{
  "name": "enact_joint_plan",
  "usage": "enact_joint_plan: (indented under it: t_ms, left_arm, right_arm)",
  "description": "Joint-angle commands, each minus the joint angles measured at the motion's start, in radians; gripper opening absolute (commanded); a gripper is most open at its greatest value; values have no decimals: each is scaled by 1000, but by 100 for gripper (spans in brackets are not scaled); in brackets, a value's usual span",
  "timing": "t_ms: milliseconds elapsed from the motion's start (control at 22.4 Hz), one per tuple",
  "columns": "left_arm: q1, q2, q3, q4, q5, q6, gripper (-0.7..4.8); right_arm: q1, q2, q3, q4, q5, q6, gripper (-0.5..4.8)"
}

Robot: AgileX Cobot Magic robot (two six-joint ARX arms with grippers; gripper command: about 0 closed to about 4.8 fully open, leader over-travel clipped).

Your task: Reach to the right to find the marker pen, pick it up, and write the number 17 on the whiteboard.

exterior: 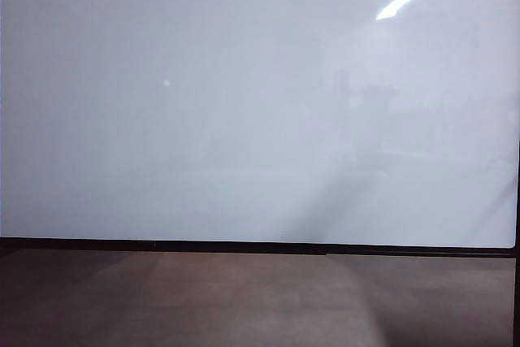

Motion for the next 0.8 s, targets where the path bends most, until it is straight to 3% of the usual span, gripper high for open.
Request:
enact_joint_plan:
  t_ms: [45,580,804]
  left_arm:
    - [2,1,1,11,2,2,-5]
    - [0,1,1,11,2,2,-5]
    - [-47,1,1,11,2,2,-5]
  right_arm:
    - [1,-1,2,17,0,1,-6]
    - [1,-1,2,17,-2,1,-7]
    - [1,-1,2,16,-2,1,-5]
